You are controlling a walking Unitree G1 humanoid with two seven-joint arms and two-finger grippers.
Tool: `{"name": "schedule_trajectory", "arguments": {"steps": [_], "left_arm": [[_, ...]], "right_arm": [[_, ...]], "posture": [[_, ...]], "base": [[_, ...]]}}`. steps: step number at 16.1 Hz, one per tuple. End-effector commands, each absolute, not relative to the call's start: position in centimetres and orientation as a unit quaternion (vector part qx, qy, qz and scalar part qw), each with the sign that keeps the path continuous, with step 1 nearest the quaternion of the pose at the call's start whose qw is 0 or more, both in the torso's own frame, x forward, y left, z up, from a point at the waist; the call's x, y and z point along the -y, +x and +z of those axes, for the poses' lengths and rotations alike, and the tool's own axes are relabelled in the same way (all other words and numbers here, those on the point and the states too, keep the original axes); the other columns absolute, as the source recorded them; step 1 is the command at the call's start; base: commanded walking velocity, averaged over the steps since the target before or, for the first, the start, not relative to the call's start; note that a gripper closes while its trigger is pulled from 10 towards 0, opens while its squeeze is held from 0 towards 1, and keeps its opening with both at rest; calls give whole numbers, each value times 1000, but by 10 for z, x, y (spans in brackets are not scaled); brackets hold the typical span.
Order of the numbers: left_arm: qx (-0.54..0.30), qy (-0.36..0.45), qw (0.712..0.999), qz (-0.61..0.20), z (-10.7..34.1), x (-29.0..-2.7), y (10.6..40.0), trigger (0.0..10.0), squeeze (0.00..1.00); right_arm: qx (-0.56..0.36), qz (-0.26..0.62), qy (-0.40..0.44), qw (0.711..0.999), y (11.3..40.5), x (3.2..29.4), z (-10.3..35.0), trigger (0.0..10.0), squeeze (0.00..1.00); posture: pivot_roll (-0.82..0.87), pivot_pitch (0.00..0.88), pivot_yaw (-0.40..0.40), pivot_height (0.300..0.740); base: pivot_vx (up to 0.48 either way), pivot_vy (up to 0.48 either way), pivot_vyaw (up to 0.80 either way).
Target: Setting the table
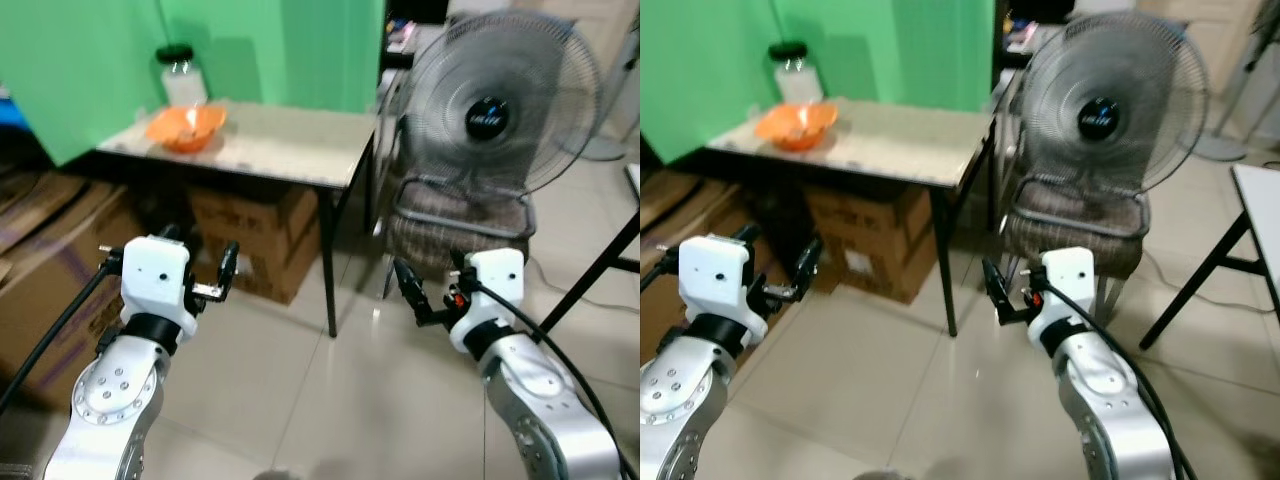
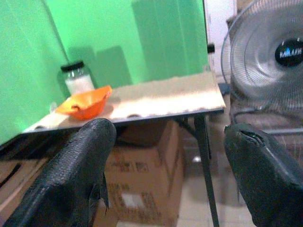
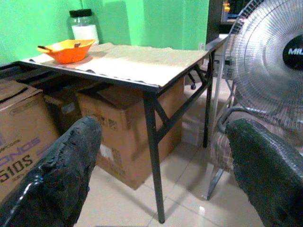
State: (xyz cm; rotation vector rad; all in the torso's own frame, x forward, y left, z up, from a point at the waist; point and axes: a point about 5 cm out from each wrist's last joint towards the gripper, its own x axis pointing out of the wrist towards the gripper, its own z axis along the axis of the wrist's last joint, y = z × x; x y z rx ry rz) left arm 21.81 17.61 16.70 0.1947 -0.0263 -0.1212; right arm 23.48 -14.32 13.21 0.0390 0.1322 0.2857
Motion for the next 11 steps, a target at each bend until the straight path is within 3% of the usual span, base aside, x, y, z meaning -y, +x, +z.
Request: {"name": "schedule_trajectory", "arguments": {"steps": [1,4,11], "left_arm": [[13,100,993,-64,168,-177,219,10000,0],[13,103,993,-63,169,-180,218,10000,0],[10,101,993,-63,170,-182,215,10000,0]], "right_arm": [[-46,164,28,985,237,135,141,10000,1000],[-46,175,35,983,241,128,140,10000,1000],[-43,209,47,976,246,120,145,10000,1000]], "posture": [[50,0,43,740],[72,0,30,740],[80,0,24,740]], "base": [[307,0,800],[312,0,800],[317,0,0]]}}
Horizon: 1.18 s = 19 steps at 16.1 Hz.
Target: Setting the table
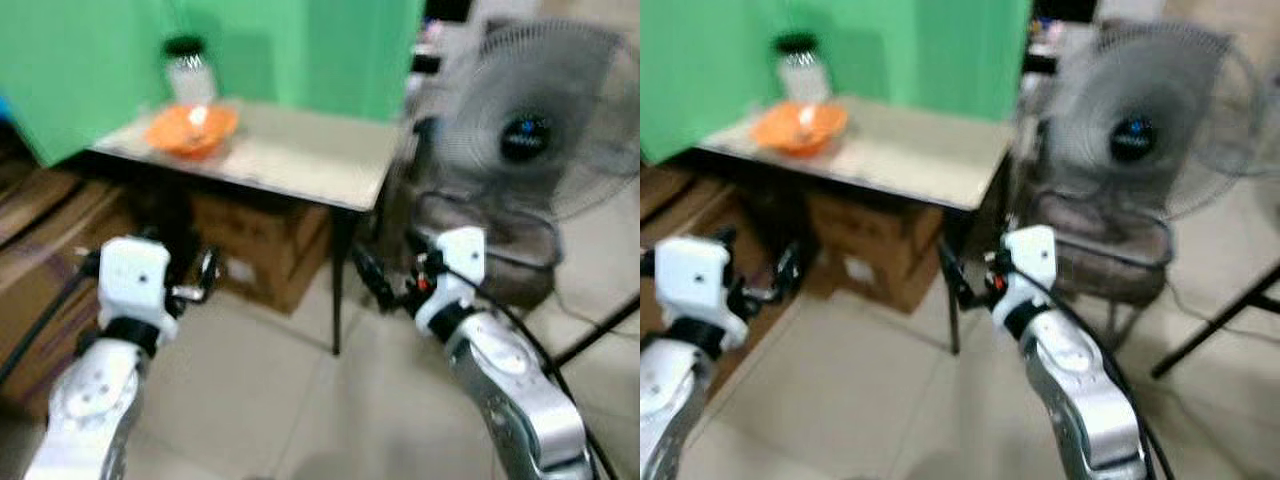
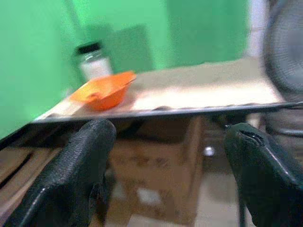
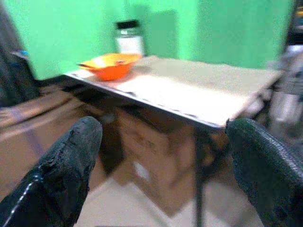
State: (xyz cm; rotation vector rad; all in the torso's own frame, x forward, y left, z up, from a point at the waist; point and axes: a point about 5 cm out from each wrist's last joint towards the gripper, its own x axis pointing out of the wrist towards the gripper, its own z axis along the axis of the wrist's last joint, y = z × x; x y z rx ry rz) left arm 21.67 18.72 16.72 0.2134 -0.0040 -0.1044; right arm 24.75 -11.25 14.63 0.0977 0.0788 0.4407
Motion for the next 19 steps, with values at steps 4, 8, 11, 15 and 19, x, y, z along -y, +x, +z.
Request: {"name": "schedule_trajectory", "arguments": {"steps": [4,8,11,15,19], "left_arm": [[10,102,993,-61,169,-183,216,10000,0],[11,107,991,-75,169,-182,218,10000,0],[14,108,991,-82,170,-180,221,10000,0],[25,96,992,-81,171,-175,230,10000,0],[25,94,993,-74,170,-175,232,10000,0]], "right_arm": [[-37,220,50,974,249,117,148,10000,1000],[-41,230,67,970,250,112,149,10000,737],[-44,248,74,965,249,109,151,10000,0],[-45,207,81,974,255,123,155,10000,0],[-49,224,69,971,256,126,157,10000,0]], "posture": [[78,0,20,740],[74,0,29,740],[69,0,25,740],[30,0,14,740],[26,0,14,740]], "base": [[335,0,798],[335,0,0],[335,0,0],[341,0,0],[343,0,0]]}}
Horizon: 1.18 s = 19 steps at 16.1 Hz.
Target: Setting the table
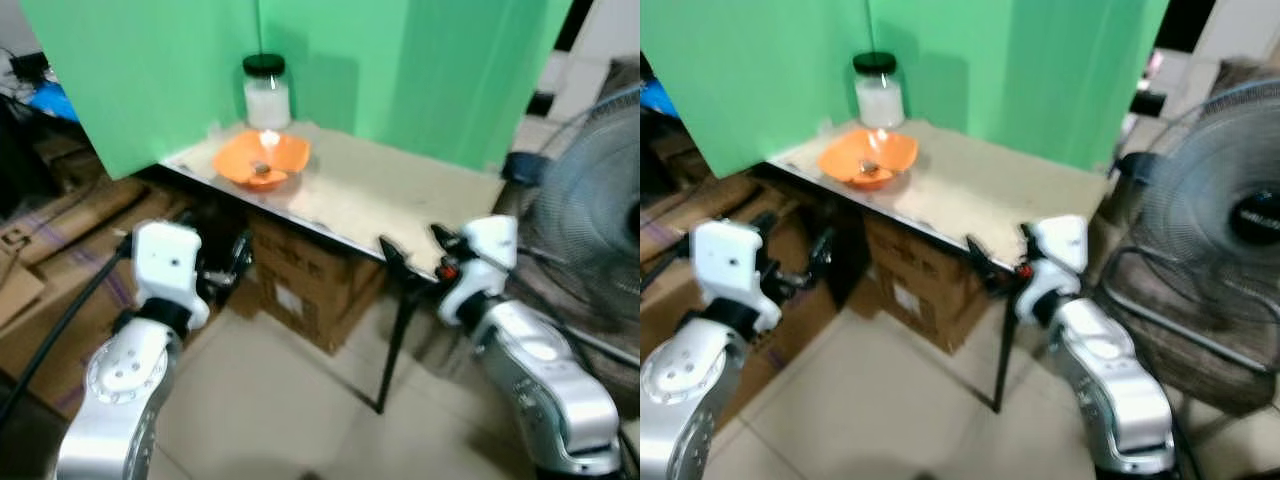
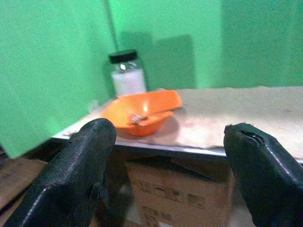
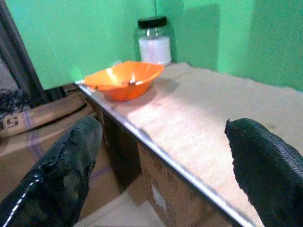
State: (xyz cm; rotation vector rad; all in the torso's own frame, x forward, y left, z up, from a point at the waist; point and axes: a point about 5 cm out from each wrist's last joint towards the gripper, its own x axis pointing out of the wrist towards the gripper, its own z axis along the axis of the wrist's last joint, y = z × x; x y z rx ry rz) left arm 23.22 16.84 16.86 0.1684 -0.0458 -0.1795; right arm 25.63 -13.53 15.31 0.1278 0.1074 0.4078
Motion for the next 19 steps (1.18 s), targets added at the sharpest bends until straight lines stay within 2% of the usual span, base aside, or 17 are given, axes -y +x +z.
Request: {"name": "schedule_trajectory", "arguments": {"steps": [1,4,7,12,19], "left_arm": [[25,94,993,-73,171,-176,232,10000,0],[24,97,993,-69,170,-178,231,10000,0],[25,106,991,-84,170,-175,227,10000,0],[30,115,989,-93,171,-177,230,10000,0],[36,133,983,-122,175,-172,233,10000,0]], "right_arm": [[-49,224,70,971,257,125,157,10000,0],[-43,250,53,966,259,122,161,10000,0],[-50,291,42,954,251,113,156,10000,0],[-40,307,41,950,252,107,158,10000,0],[-47,297,50,952,270,97,180,10000,0]], "posture": [[28,0,12,740],[35,0,10,740],[53,0,7,740],[45,0,16,740],[75,0,-4,740]], "base": [[349,0,0],[355,0,0],[360,0,800],[363,0,800],[363,0,0]]}}
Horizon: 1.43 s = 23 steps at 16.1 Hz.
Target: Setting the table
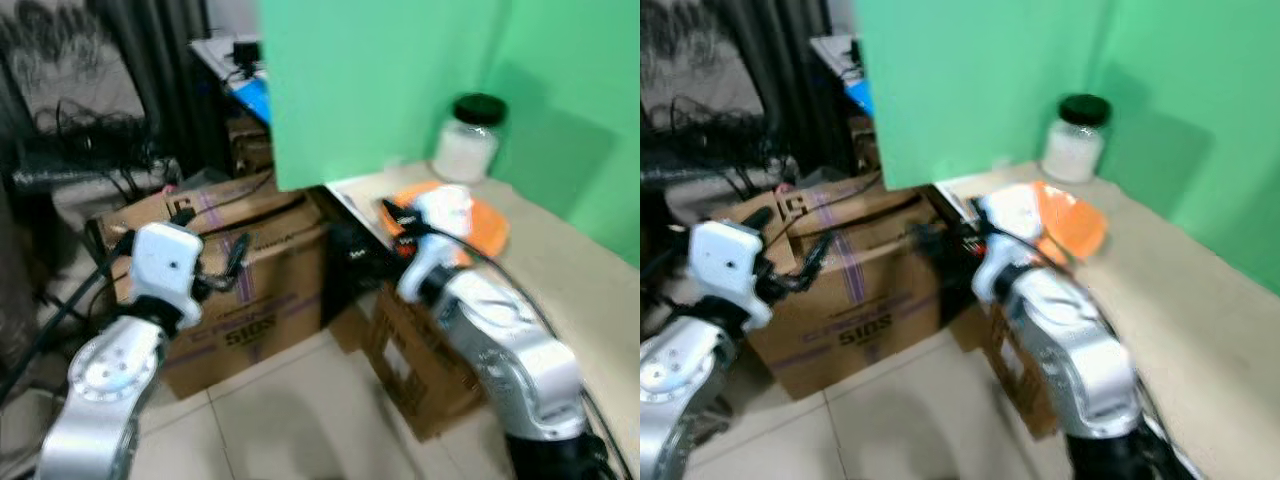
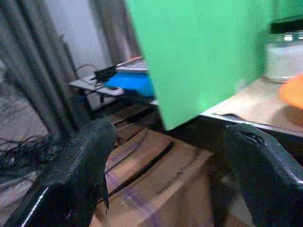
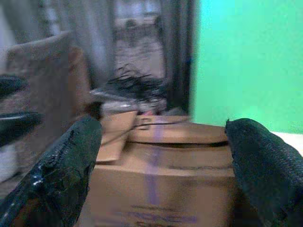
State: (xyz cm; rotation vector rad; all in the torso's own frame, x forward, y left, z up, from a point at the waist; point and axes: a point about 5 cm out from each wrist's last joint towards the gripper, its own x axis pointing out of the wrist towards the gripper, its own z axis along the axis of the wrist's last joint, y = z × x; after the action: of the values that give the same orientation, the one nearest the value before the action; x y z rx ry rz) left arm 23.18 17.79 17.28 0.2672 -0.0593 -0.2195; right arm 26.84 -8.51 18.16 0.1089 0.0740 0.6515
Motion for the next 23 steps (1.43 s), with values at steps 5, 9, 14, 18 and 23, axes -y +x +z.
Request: {"name": "schedule_trajectory", "arguments": {"steps": [5,9,14,18,23], "left_arm": [[29,135,977,-162,172,-166,229,10000,0],[25,138,971,-196,171,-160,231,10000,0],[1,145,958,-249,167,-155,224,10000,0],[-51,143,931,-332,159,-157,210,10000,0],[-88,130,912,-378,156,-157,201,10000,0]], "right_arm": [[-106,259,36,959,278,104,170,10000,0],[-119,236,33,964,288,111,177,10000,0],[-184,256,-44,948,290,117,184,10000,0],[-273,221,-82,933,294,139,192,10000,0],[-373,222,-55,899,286,142,184,10000,0]], "posture": [[84,0,-5,740],[78,0,3,740],[82,0,1,740],[71,0,-3,740],[71,0,-9,740]], "base": [[364,0,0],[364,0,-788],[67,0,-156],[0,0,0],[0,0,0]]}}
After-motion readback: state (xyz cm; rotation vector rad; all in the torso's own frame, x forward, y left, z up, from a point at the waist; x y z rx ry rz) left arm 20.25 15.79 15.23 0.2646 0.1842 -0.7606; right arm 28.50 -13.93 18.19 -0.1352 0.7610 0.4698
